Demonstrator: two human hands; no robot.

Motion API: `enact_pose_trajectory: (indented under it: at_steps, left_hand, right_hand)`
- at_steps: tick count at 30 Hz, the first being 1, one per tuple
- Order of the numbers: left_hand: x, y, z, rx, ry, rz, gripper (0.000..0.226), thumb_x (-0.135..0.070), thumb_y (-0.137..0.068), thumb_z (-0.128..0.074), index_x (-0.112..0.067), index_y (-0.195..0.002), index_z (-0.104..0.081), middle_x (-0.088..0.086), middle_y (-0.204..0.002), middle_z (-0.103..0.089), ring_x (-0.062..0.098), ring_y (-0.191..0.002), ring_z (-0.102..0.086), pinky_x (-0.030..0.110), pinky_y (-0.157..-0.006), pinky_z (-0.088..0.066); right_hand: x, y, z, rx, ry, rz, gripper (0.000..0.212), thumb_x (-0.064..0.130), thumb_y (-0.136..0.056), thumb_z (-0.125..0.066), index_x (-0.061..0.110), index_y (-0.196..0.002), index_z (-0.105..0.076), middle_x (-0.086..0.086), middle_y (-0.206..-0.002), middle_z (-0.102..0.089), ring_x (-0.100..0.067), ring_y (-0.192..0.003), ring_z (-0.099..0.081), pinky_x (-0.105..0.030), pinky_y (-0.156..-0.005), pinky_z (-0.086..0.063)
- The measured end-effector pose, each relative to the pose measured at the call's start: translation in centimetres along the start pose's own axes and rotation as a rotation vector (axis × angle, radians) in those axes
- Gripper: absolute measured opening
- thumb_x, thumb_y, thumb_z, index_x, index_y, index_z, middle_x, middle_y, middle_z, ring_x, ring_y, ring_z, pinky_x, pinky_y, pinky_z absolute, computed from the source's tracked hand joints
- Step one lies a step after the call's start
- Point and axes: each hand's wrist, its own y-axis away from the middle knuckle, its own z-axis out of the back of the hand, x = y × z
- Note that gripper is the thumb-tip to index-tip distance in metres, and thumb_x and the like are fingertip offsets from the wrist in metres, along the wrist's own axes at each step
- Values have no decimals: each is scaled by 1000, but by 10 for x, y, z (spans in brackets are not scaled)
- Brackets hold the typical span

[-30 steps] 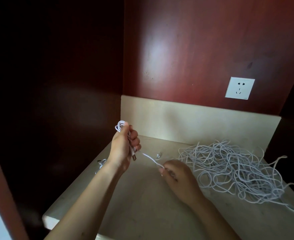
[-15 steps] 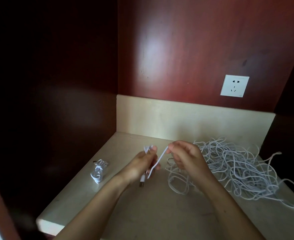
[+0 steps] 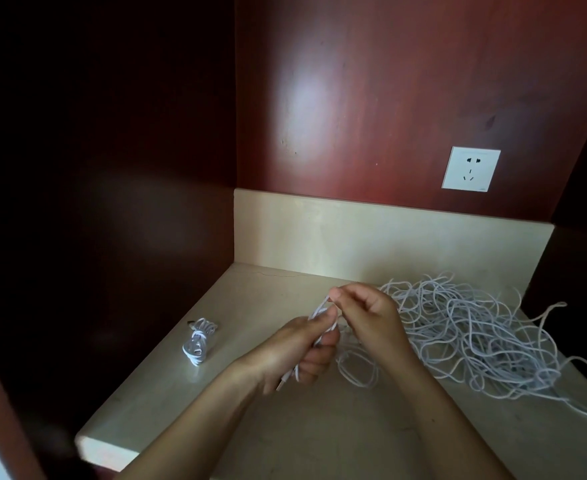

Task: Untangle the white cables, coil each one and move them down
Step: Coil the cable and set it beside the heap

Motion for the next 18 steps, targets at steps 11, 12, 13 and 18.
enact_pose_trajectory:
  at_steps: [11, 12, 13, 18]
  left_hand:
    - [4, -17, 9, -410, 197, -264, 46, -40, -104, -31, -18, -107, -71, -4, -81, -68, 10, -57, -49, 23, -50, -44]
    - [3, -18, 8, -401, 276, -252, 47, -40, -104, -30, -16, -107, -70, -4, -88, -71, 11, -65, -56, 23, -56, -49]
    - [3, -18, 8, -393, 356, -245, 48, -40, -104, -29, -14, -107, -69, -2, -95, -74, 13, -77, -62, 24, -65, -54]
    - [-6, -14, 17, -422, 732, -303, 46, -40, -104, -31, -5, -101, -61, 8, -86, -75, 21, -89, -72, 37, -89, -49]
  right_hand:
    - [-11, 17, -9, 20, 20, 67, 14, 0, -88, -62, 13, -84, -62, 1, -69, -71, -10, -65, -65, -23, -64, -48]
    - [-14, 19, -11, 23, 40, 69, 12, 7, -87, -62, 19, -83, -62, -1, -72, -72, -13, -69, -69, -28, -67, -51]
    - [-17, 22, -12, 26, 75, 76, 9, 13, -86, -62, 22, -82, -61, -1, -74, -72, -15, -72, -70, -32, -69, -52]
    - [-32, 35, -9, 123, 354, 136, 15, 24, -91, -63, 22, -76, -59, 9, -73, -68, -9, -74, -66, -34, -72, -51]
